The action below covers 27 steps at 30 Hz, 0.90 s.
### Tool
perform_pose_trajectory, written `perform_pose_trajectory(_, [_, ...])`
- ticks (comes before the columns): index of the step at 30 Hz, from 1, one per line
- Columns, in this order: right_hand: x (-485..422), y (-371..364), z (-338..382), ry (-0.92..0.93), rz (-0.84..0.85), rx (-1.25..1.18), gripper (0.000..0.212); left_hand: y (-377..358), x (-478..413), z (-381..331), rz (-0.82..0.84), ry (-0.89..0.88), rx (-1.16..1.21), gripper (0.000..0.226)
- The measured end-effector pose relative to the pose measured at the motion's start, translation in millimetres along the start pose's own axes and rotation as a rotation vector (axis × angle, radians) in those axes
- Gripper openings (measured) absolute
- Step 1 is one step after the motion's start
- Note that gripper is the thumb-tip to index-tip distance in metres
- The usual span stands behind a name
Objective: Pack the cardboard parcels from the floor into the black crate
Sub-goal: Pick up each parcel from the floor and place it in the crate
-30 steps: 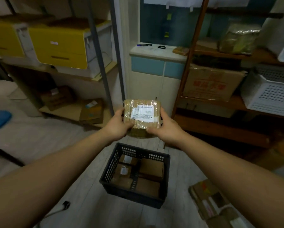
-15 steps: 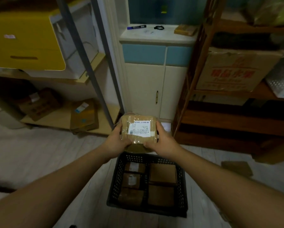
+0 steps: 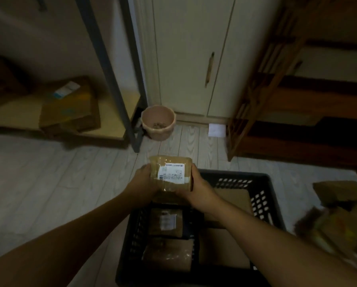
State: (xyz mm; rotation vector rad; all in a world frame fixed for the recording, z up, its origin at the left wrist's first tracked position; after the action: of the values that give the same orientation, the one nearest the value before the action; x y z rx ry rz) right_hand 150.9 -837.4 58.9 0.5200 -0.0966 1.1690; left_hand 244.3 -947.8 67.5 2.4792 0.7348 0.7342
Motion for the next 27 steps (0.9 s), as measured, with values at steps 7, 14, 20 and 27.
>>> perform_pose_trajectory(7, [-57,-53,-131,-0.071,0.007,0.062,0.096,-78,-64,114,0.030,0.068,-0.245,0.046])
perform_pose_trajectory(14, [-98,-82,-182,-0.155,0.013,-0.017,0.099,-105,-98,168,0.069,0.204,-0.412,0.065])
perform_pose_trajectory(20, [-100,-100,-201,-0.167,-0.065,-0.040,0.097,-128,-103,179,0.180,0.191,-0.429,0.093])
perform_pose_trajectory(27, [-86,-78,-157,-0.284,0.154,0.210,0.097,-109,-91,145,0.219,0.205,-0.566,0.096])
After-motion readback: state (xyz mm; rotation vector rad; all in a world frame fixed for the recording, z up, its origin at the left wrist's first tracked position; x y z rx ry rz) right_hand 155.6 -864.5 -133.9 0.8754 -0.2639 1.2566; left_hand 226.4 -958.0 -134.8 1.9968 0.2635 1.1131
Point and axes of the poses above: each hand's wrist, its own x-axis away from the middle knuckle, its own y-axis out of the back of the hand, z = x × y, the point moved 10 cm from there along -x, towards the middle knuckle, and after that the axes turned 1 degree about x, right-handed, at the moved point
